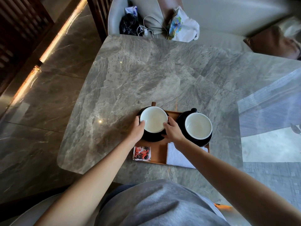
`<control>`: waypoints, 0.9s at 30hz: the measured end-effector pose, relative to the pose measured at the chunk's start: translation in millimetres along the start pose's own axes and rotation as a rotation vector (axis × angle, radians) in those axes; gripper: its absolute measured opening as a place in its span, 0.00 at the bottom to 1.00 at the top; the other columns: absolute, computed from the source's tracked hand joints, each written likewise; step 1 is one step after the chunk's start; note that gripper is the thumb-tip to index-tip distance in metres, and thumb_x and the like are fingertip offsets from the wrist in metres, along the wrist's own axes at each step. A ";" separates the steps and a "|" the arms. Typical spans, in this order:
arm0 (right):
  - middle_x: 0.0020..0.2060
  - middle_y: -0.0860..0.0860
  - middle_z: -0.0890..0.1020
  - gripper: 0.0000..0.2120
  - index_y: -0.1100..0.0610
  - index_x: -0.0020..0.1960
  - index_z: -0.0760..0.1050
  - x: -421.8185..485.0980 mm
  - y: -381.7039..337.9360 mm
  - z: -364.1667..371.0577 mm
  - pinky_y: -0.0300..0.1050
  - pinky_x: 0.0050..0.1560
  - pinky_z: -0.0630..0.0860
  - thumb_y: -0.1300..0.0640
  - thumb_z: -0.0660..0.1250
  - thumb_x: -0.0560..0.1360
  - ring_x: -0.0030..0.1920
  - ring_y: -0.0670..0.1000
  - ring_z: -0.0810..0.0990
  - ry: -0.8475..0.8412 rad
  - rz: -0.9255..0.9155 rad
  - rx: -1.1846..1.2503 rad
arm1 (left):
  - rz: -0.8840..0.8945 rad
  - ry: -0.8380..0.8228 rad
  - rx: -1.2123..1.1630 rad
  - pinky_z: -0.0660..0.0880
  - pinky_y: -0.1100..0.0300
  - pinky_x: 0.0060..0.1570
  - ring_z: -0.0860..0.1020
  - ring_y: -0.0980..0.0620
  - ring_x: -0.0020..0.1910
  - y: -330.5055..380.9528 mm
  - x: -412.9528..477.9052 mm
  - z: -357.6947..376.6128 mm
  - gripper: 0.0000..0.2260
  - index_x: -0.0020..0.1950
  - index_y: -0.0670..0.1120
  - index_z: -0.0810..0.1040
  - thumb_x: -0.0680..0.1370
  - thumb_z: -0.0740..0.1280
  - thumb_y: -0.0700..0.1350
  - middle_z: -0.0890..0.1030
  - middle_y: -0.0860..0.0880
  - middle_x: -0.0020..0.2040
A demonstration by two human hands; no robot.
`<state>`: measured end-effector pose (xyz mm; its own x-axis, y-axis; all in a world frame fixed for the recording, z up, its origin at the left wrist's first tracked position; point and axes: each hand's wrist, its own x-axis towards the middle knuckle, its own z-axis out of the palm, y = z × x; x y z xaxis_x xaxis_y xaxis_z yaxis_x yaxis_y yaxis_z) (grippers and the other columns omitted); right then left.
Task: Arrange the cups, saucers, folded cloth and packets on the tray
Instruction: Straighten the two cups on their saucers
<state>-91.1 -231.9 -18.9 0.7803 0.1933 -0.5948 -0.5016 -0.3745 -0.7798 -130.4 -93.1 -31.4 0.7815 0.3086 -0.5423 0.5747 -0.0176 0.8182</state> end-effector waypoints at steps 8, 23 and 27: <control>0.58 0.54 0.76 0.21 0.56 0.70 0.67 8.7 -0.8 2.4 0.59 0.63 0.74 0.62 0.53 0.78 0.59 0.55 0.75 0.011 -0.025 -0.012 | -0.034 -0.046 -0.003 0.63 0.45 0.71 0.66 0.44 0.70 -8.3 -0.7 -1.4 0.20 0.74 0.44 0.58 0.82 0.52 0.44 0.65 0.43 0.72; 0.63 0.57 0.73 0.20 0.60 0.66 0.68 6.8 -9.7 -104.4 0.45 0.64 0.66 0.67 0.61 0.75 0.64 0.54 0.70 0.523 -0.506 -0.293 | 0.475 0.031 0.248 0.69 0.64 0.49 0.75 0.51 0.45 38.8 -8.5 43.9 0.13 0.62 0.42 0.71 0.77 0.60 0.39 0.78 0.44 0.56; 0.59 0.59 0.78 0.18 0.61 0.62 0.73 11.0 20.5 -135.4 0.48 0.58 0.71 0.68 0.60 0.73 0.59 0.58 0.76 0.453 -0.247 -0.289 | 0.258 -0.234 0.397 0.69 0.55 0.63 0.74 0.45 0.61 45.0 -3.3 93.0 0.19 0.68 0.41 0.66 0.78 0.61 0.44 0.73 0.41 0.66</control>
<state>-42.3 -360.2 -15.0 0.9746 -0.0769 -0.2103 -0.2126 -0.6120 -0.7617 -84.5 -183.4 -10.6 0.9169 0.0268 -0.3982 0.3689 -0.4374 0.8201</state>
